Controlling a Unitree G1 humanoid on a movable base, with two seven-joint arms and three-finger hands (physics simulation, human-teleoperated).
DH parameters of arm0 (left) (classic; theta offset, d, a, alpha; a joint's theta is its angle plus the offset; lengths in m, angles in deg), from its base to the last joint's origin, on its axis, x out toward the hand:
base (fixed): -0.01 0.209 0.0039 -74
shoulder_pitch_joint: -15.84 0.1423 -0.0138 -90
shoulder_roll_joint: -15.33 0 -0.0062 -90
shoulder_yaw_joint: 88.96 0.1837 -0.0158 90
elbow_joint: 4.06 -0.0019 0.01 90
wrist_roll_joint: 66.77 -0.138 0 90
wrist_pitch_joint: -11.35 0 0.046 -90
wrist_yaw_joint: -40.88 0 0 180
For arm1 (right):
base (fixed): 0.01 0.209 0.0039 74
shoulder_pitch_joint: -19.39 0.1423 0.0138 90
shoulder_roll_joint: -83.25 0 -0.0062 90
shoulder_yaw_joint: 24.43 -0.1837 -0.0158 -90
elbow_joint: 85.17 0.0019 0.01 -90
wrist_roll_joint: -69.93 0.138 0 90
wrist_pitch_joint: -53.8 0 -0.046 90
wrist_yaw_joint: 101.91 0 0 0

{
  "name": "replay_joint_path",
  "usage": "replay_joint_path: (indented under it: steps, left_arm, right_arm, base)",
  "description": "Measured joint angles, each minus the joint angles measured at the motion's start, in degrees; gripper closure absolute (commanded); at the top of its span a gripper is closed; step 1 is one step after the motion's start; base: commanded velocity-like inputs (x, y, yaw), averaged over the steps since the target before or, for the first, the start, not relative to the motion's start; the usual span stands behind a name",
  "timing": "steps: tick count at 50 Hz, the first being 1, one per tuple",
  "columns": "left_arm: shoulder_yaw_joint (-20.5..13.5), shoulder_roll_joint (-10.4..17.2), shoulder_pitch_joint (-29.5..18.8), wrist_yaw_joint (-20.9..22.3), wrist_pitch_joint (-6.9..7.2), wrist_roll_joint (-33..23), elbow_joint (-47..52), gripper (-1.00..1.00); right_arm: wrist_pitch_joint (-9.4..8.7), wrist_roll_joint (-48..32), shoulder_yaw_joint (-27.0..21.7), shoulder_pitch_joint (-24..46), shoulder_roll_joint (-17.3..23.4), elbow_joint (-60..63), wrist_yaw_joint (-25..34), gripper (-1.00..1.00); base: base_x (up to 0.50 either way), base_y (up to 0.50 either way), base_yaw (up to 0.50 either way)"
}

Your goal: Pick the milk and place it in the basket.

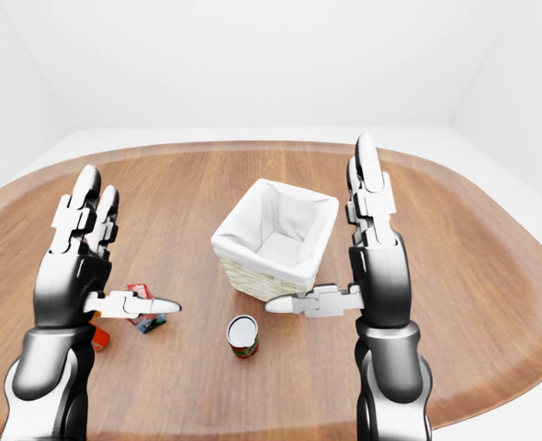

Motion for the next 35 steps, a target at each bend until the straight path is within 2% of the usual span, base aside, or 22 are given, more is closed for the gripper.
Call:
replay_joint_path:
  steps: [14,24,35]
  left_arm:
    - [-7.3,4.5,-5.44,0.01,-5.32,-3.06,-15.55,-1.0]
    - [-9.13,5.7,-7.01,-1.11,-7.35,-3.57,-21.67,-1.0]
    - [-9.44,6.12,-7.49,-2.54,-9.36,-3.44,-26.42,-1.0]
  right_arm:
    - [0.0,-0.12,-0.06,0.4,0.03,0.38,-0.16,-1.0]
    - [0.0,-0.07,-0.22,0.47,0.06,0.46,-0.18,-1.0]
    - [0.0,-0.13,-0.12,0.32,0.03,0.23,-0.24,-1.0]
  base:
    - [0.0,0.0,0.0]
    - [0.0,0.0,0.0]
    - [0.0,0.0,0.0]
